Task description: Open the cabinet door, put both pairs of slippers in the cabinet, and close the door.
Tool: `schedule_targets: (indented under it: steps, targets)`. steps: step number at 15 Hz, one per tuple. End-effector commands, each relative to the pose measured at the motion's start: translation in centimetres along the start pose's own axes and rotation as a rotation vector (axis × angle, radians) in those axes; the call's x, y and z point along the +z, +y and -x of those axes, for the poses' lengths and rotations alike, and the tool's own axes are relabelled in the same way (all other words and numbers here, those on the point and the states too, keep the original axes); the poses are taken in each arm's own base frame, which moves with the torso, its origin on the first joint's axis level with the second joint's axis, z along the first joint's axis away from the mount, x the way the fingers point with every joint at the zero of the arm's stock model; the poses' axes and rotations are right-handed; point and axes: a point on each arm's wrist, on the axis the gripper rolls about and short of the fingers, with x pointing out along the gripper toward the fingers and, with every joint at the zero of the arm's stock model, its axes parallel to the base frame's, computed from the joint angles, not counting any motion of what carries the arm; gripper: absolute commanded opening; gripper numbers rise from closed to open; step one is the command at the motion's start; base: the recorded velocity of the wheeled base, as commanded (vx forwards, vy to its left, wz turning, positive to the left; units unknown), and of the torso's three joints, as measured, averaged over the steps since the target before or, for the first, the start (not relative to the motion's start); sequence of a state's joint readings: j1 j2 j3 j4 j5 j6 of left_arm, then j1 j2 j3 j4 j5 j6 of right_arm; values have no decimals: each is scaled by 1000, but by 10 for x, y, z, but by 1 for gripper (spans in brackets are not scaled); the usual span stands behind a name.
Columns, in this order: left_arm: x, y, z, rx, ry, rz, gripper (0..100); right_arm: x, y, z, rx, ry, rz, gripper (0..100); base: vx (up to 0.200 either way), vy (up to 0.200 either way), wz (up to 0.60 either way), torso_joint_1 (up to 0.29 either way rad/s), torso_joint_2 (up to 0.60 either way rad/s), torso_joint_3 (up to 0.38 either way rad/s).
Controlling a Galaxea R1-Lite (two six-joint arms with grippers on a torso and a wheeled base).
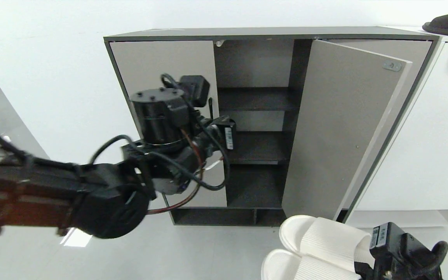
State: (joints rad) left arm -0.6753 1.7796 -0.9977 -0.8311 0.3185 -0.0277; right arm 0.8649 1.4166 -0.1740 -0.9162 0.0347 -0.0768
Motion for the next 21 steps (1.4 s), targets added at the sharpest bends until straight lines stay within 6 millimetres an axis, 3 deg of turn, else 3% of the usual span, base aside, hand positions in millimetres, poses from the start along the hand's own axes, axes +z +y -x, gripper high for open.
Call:
schedule_targets:
  steps: [1, 2, 3, 4, 5, 7, 10, 12, 14, 18, 21]
  targets:
    - [22, 56, 120, 214, -15, -35, 0, 2, -3, -2, -57, -1, -31, 0, 0, 0, 0, 0, 0, 0]
    - [22, 68, 155, 305, -18, -59, 0, -1, -4, 1, -77, 3, -56, 0, 0, 0, 0, 0, 0, 0]
    - [21, 79, 173, 363, -27, -62, 0, 2, -6, 2, -92, -14, -69, 0, 0, 0, 0, 0, 0, 0]
    - [19, 101, 206, 495, -41, -64, 0, 6, -7, 4, -101, -35, -73, 0, 0, 0, 0, 0, 0, 0]
    - [15, 109, 229, 559, -65, -55, 0, 8, -7, 3, -102, -41, -75, 0, 0, 0, 0, 0, 0, 0]
    - [0, 122, 275, 804, -106, -56, 0, 7, -8, 2, -111, -36, -77, 0, 0, 0, 0, 0, 0, 0]
    - [-41, 115, 332, 1039, -135, -74, 0, 7, -13, 4, -136, -39, -79, 0, 0, 0, 0, 0, 0, 0]
    - [-84, 108, 353, 1009, -87, -90, 0, 6, -14, 4, -139, -35, -80, 0, 0, 0, 0, 0, 0, 0]
    - [-112, 105, 357, 801, -70, -103, 0, 7, -14, 4, -138, -36, -78, 0, 0, 0, 0, 0, 0, 0]
    - [-128, 99, 355, 450, 11, -45, 0, 14, -15, -2, -137, -55, -79, 0, 0, 0, 0, 0, 0, 0]
    - [-129, 98, 354, 376, 23, -90, 0, 20, -16, -4, -134, -76, -78, 0, 0, 0, 0, 0, 0, 0]
